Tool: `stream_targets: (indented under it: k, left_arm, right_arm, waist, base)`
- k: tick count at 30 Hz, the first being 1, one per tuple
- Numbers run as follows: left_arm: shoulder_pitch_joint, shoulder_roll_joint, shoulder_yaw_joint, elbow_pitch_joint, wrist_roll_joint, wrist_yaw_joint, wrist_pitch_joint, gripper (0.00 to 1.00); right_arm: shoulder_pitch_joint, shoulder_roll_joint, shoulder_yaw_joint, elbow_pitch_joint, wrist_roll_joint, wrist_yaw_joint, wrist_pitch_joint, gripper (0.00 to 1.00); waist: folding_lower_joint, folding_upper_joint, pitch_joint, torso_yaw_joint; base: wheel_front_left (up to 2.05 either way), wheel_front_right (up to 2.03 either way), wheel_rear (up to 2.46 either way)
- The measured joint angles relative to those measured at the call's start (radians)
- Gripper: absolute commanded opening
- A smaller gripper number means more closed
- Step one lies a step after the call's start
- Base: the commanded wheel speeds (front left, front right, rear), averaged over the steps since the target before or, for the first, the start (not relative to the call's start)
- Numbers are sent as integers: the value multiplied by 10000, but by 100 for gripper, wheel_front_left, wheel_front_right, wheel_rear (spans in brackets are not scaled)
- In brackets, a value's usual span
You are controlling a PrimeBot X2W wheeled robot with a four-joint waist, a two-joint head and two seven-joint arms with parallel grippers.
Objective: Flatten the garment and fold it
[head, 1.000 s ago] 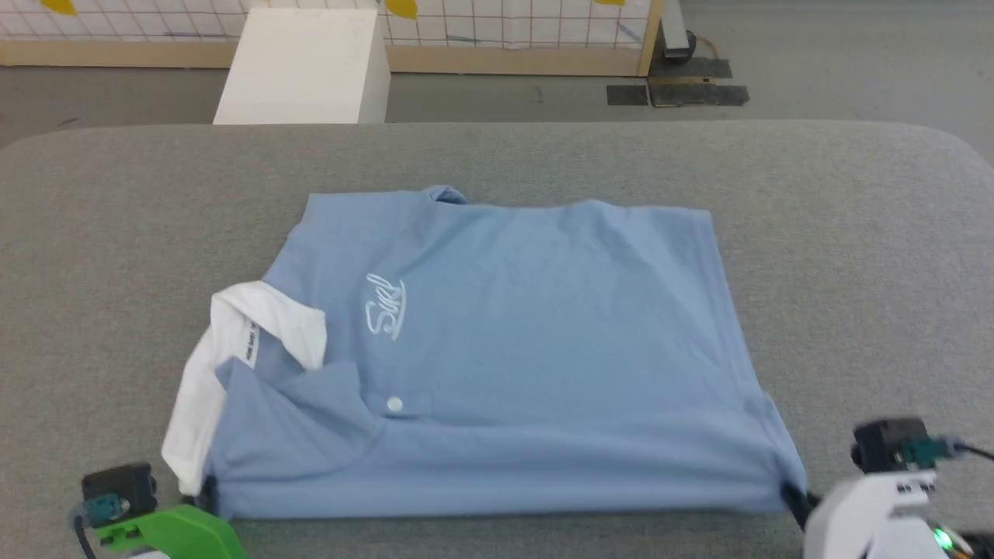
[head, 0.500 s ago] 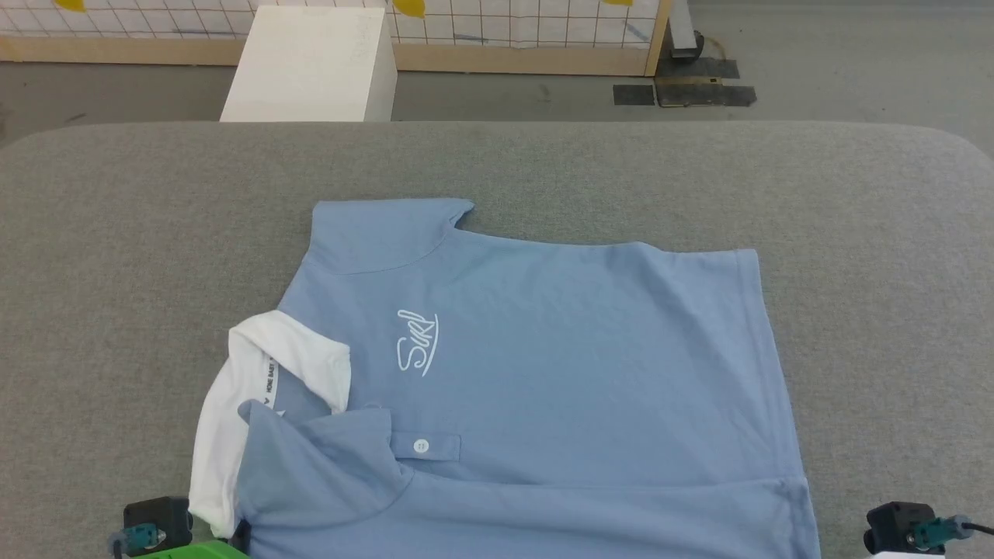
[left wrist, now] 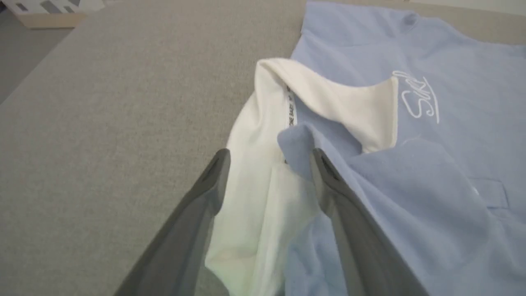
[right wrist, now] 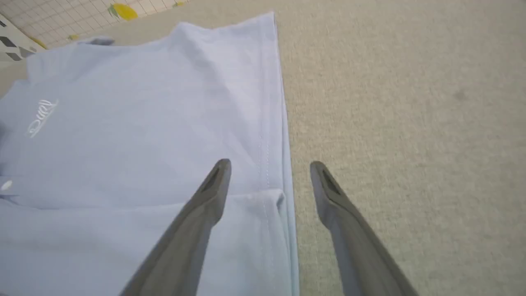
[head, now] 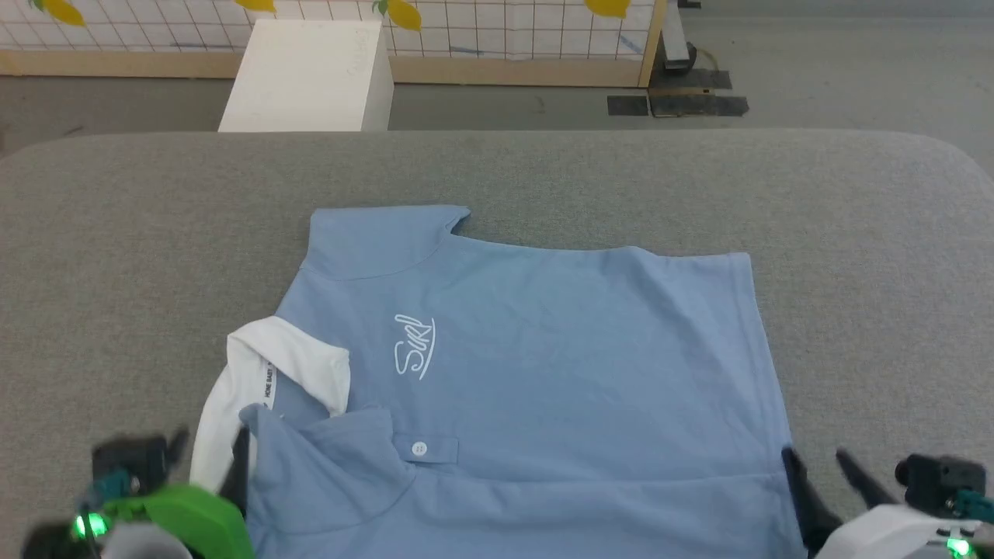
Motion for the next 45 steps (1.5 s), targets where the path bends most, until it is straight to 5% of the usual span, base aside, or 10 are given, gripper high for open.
stream_targets:
  k: [4,10,18,22,29,40,41,43,45]
  left_arm:
    - [-1477,502,-117,-12,907,-385,-412,100]
    - [-4075,600,-497,918,1369,-1574,-479,100]
    - [-7307,775,-878,2640,1114,-3204,1262,100]
    - [-8398,1001,-1041,3258,708,-3557,2615,100]
    - [-9301,1220,-1292,3812,192,-3572,4959,100]
    - [-9420,1511,-1315,3831,-198,-2199,7691,100]
    - [-9420,1553,-1331,3743,-203,-2188,7820,62]
    - [-9420,1626,-1340,3593,-217,-2188,8017,7]
    - [-9412,1624,-1317,3438,-437,-2163,8176,0]
  right_arm:
    - [-509,0,134,-372,-474,0,-1388,100]
    - [-1237,-4,535,-623,-859,0,-2894,100]
    - [-2161,-2,995,-759,-871,0,-3396,100]
    - [-2602,-2,1179,-775,-869,0,-3511,100]
    - [-3072,-4,1467,-646,-832,0,-3684,100]
    - [-3410,-4,1825,-445,-796,0,-3685,100]
    - [-3486,-4,1879,-431,-834,0,-3666,100]
    - [-3673,-4,1946,-403,-936,0,-3580,100]
    - [-3997,-35,2010,-334,-1078,0,-3417,100]
  waist:
    - [0,0,235,-45]
    - [0,0,826,-168]
    - [0,0,1907,-613]
    - [1,0,2447,-935]
    - [1,0,3160,-1580]
    - [1,0,3858,-2253]
    - [1,0,3889,-2276]
    - [1,0,3923,-2297]
    - [1,0,3936,-2284]
  base:
    - [0,0,0]
    - [0,0,0]
    - [0,0,0]
    - [0,0,0]
    - [0,0,0]
    - [0,0,0]
    - [0,0,0]
    - [0,0,0]
    - [0,0,0]
